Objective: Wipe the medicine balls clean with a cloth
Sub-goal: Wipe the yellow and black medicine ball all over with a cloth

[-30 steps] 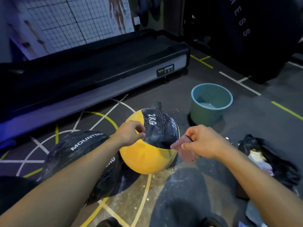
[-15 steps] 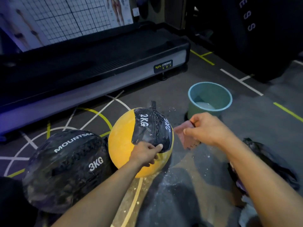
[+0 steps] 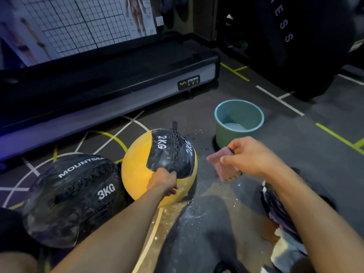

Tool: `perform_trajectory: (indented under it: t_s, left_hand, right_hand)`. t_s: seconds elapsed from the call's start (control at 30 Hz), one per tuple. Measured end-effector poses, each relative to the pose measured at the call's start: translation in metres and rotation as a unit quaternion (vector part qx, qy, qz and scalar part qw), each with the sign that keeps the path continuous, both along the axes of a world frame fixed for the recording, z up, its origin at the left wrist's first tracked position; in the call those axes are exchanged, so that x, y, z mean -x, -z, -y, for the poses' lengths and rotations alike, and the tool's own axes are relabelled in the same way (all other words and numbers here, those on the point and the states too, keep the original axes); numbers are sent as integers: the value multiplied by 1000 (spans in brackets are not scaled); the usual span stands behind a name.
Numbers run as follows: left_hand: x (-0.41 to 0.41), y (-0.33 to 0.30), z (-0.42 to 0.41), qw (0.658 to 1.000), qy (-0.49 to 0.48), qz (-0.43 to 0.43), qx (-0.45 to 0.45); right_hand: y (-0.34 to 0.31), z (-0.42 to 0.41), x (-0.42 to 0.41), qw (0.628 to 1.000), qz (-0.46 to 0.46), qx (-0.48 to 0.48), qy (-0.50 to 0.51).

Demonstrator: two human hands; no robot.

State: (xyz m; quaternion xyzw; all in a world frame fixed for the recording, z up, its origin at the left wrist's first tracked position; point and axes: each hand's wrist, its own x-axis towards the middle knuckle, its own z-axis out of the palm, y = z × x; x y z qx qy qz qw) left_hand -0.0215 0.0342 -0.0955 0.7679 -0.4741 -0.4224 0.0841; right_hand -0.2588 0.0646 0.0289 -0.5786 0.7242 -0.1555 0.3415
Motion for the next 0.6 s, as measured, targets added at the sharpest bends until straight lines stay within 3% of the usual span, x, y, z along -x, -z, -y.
perform_trajectory:
  t_s: [0.33,0.43,0.6]
  left_hand:
    - [-44,-47,-48,985,-33,-169,5]
    - [-63,-62,-58,986,4,-169,15]
    - [-90,-53,-105,985,83,-142,-46]
  right_hand:
    - [-14,-12,-23,998,-32,39,-44]
    - [-14,-21,-32,996,-51,49,-47]
    - [-2,-46,-46,993,-85,49,-62]
